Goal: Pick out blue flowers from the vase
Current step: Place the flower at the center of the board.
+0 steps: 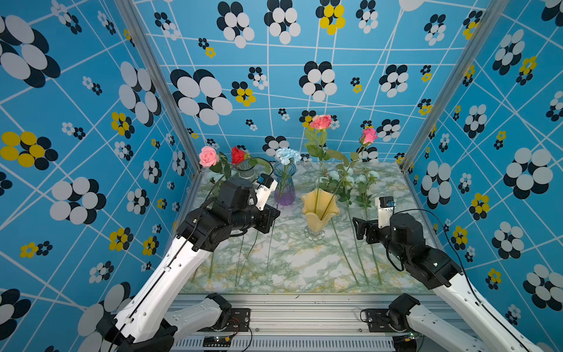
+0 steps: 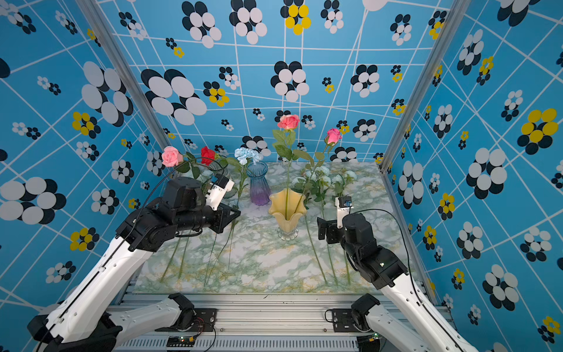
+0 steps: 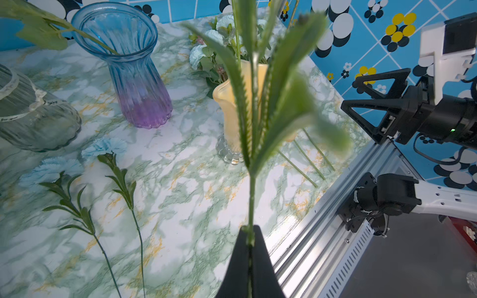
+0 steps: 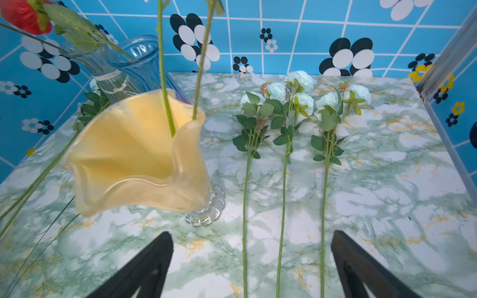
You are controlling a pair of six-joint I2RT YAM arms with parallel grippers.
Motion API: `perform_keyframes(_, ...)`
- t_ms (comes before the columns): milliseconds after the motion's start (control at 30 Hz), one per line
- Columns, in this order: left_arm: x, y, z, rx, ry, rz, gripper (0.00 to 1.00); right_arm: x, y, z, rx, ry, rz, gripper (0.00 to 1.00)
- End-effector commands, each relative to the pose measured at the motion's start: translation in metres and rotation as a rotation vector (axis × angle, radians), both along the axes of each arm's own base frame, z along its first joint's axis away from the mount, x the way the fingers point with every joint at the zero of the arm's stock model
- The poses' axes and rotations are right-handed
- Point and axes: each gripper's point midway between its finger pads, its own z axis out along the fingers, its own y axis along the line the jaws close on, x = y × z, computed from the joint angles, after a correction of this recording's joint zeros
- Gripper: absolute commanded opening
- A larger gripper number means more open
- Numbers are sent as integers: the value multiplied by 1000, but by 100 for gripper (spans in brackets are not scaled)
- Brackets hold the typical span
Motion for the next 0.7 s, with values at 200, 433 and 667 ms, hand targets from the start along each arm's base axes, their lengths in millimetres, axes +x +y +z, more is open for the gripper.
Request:
perform_keyframes(200, -2, 14, -59, 138, 123, 53, 0, 4, -27, -42, 70, -30, -194, 99)
perform_keyframes(433, -1, 15, -107, 168, 235, 77, 0, 5, -28, -71, 88, -42, -207, 99)
perform_keyframes(667, 10, 19, -160, 196, 352, 116, 0, 6, -30, -82, 99, -57, -229, 96)
